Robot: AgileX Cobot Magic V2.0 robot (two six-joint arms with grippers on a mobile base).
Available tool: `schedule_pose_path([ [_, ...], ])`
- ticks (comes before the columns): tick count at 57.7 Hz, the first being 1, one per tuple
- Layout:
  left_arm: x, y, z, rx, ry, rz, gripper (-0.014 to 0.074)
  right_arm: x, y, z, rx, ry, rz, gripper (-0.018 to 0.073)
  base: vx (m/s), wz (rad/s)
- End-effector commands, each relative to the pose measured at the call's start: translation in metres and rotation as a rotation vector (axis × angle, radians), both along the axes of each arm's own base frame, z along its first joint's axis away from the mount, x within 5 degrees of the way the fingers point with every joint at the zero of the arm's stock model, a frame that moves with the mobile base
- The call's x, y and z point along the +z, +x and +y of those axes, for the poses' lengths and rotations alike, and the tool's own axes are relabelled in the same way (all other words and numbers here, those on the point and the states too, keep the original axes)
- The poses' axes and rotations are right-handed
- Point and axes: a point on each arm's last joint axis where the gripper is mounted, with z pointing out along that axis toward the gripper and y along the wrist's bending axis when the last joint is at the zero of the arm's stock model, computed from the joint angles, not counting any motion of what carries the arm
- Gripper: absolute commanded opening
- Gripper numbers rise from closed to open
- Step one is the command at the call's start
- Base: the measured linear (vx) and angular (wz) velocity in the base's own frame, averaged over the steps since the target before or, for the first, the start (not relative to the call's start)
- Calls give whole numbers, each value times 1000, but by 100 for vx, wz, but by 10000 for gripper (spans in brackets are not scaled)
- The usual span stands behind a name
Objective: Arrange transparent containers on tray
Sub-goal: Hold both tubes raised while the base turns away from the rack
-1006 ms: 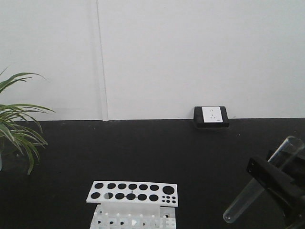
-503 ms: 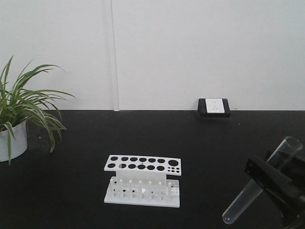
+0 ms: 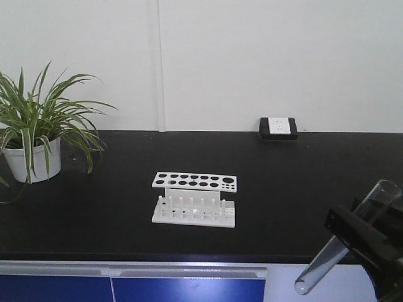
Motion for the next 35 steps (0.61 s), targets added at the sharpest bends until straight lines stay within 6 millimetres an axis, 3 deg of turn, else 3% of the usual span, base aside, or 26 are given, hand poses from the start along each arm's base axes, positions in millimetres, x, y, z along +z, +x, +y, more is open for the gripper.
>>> schedule_pose_path([
  [1, 20, -3, 0, -13, -43, -110, 129, 12, -1, -2, -10, -4, -50, 218, -30, 3],
  [35, 20, -3, 0, -13, -43, -110, 129, 12, -1, -2, -10, -2, -49, 218, -30, 6],
])
